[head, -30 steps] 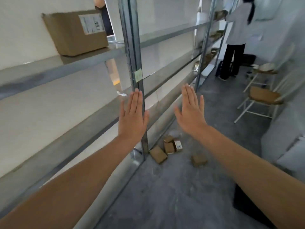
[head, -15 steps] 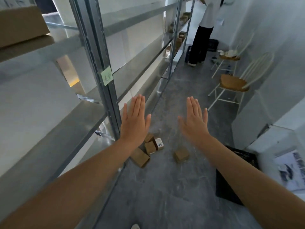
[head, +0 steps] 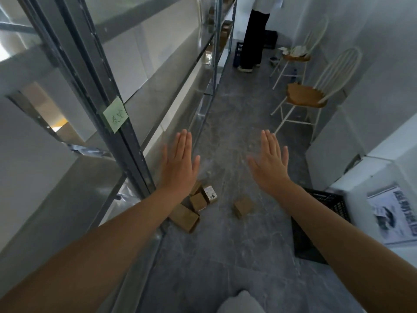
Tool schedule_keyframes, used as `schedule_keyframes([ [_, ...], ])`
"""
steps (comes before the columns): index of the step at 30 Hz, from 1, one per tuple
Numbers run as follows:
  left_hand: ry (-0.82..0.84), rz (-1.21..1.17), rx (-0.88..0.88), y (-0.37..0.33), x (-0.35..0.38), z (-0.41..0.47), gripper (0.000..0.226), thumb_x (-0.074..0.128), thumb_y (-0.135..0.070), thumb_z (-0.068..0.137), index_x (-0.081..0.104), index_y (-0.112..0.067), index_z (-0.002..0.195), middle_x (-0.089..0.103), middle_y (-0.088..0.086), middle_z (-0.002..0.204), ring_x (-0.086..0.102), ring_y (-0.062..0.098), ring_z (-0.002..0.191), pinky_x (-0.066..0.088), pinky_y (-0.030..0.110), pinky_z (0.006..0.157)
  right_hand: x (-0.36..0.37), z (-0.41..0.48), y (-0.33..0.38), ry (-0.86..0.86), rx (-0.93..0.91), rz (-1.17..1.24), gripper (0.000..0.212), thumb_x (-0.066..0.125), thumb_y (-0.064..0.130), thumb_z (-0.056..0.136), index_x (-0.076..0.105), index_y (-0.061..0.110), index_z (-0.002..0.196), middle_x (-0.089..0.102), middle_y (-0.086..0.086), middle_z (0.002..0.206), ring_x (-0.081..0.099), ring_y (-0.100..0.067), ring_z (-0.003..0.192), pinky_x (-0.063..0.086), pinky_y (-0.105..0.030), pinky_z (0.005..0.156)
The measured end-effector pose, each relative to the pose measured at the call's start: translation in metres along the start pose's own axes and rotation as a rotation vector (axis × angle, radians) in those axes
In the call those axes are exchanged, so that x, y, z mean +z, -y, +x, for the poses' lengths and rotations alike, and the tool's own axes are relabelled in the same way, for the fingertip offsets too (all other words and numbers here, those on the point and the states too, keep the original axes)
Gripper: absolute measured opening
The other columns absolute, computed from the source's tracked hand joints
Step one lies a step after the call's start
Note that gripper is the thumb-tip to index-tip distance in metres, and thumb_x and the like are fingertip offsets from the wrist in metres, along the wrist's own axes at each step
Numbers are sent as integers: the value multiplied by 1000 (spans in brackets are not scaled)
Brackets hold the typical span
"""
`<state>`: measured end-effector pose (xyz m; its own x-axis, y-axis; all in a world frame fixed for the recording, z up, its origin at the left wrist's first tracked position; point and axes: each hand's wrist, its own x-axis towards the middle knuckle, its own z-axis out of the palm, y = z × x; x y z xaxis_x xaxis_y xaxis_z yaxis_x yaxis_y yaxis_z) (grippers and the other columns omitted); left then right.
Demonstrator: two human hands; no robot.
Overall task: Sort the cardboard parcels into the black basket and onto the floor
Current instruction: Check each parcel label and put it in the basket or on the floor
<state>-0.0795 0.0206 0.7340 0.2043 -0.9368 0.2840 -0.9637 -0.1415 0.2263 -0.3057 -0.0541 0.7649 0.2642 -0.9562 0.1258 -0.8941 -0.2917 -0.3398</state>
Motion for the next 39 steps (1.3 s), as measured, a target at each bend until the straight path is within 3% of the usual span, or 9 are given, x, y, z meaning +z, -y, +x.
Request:
schedule_keyframes([
  [5,41,-2,4,-11,32,37,65,19,-43,104,-5,-12,156,-8,3,164,-11,16,150,0,49,122,19,41,-31,27,3,9,72,37,37,102,-4,14,157,-7,0,165,-11,-14,151,-11,-45,120],
  [12,157,-23,-25,-21,106,113,64,22,-41,103,-2,-15,157,-4,1,165,-9,14,151,4,50,122,79,137,-88,214,-32,103,73,39,34,101,-3,14,157,-6,2,165,-11,-12,151,-8,-45,121],
  [17,263,-40,-67,-31,172,169,65,10,-48,100,-3,-17,156,-4,-3,164,-12,7,149,0,44,123,123,213,-130,268,-89,96,71,39,32,102,0,14,158,-3,1,165,-8,-13,151,-4,-42,123],
  [21,361,-125,-151,-41,233,191,60,29,-35,105,8,-13,157,3,-1,164,0,13,151,9,44,123,179,254,-165,389,-68,83,72,42,31,100,2,12,157,-1,-1,165,-6,-15,152,1,-43,123],
  [27,531,-188,-183,-9,359,208,59,34,-34,104,13,-18,157,9,-4,164,3,10,151,15,39,122,301,277,-205,524,160,172,73,47,26,98,6,11,157,4,-4,165,0,-19,152,3,-41,122],
  [32,612,-191,-316,51,481,214,55,38,-27,104,21,-13,154,20,3,162,16,19,150,19,41,121,429,266,-235,626,307,234,71,48,25,100,7,9,156,8,-7,164,2,-21,152,5,-37,122],
  [36,713,-134,-330,106,588,218,55,41,-20,103,24,-8,153,23,8,161,20,24,149,22,44,119,543,257,-252,650,542,454,70,50,20,99,11,6,155,13,-14,162,13,-26,149,14,-35,120],
  [39,787,-31,-375,136,665,213,54,39,-19,102,23,-14,154,27,7,159,23,23,148,16,50,119,626,254,-261,707,769,685,70,54,19,98,15,11,155,25,-10,156,30,-24,141,27,-16,106],
])
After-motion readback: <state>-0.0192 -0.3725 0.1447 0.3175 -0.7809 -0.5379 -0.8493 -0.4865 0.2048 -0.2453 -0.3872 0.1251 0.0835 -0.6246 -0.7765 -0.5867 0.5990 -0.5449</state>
